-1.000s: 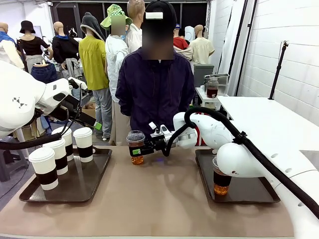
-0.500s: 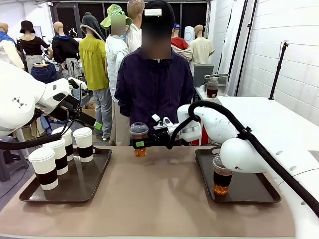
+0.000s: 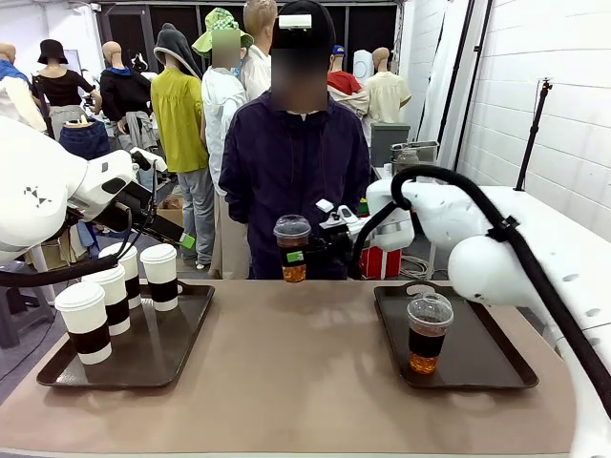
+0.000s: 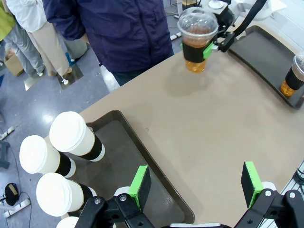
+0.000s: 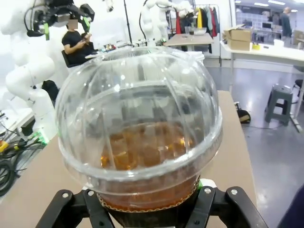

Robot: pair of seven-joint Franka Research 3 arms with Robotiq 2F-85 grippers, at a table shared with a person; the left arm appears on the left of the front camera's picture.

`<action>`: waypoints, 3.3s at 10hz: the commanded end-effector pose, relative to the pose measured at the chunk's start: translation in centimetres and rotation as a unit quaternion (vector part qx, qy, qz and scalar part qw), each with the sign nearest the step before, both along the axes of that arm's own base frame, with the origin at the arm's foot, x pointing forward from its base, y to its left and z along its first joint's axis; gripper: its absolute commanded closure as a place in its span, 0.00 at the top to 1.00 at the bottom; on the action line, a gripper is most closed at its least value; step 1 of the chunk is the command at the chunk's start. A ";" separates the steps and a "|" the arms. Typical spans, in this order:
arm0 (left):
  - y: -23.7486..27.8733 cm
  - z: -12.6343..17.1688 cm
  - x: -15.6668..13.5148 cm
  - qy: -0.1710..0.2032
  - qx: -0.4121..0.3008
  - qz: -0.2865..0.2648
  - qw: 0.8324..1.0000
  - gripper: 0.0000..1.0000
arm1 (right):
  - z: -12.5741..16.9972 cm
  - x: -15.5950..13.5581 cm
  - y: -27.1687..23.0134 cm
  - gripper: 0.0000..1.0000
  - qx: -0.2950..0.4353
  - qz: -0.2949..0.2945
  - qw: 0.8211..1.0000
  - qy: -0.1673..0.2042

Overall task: Distribute the coffee onto the tray.
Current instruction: Pick up another iced Americano from the middle of the table and place it on the right Handle tray.

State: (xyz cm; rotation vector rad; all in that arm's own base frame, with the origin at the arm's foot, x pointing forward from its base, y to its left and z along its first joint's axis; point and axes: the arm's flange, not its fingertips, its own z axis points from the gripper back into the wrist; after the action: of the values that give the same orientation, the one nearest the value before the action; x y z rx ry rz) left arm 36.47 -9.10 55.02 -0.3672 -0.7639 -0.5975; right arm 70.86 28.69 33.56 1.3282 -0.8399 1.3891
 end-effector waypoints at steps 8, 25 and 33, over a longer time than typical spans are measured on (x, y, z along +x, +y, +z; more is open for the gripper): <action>0.1 0.0 0.0 0.002 -0.003 -0.001 1.000 1.00 | 1.2 -6.8 -11.3 0.64 0.005 -0.115 0.993 -0.026; 0.1 0.0 0.0 0.002 -0.003 -0.001 1.000 1.00 | -3.7 -9.9 -25.1 0.64 -0.034 -0.221 0.974 0.024; 0.1 0.0 0.0 0.002 -0.003 -0.001 1.000 1.00 | -6.8 -10.6 -26.9 0.64 -0.003 -0.242 0.970 -0.007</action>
State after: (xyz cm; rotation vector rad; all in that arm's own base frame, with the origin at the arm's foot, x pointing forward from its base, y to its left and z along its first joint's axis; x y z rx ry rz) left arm 36.47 -9.10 55.03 -0.3671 -0.7639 -0.5977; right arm 60.49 1.78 26.57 1.0147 -1.0159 1.0292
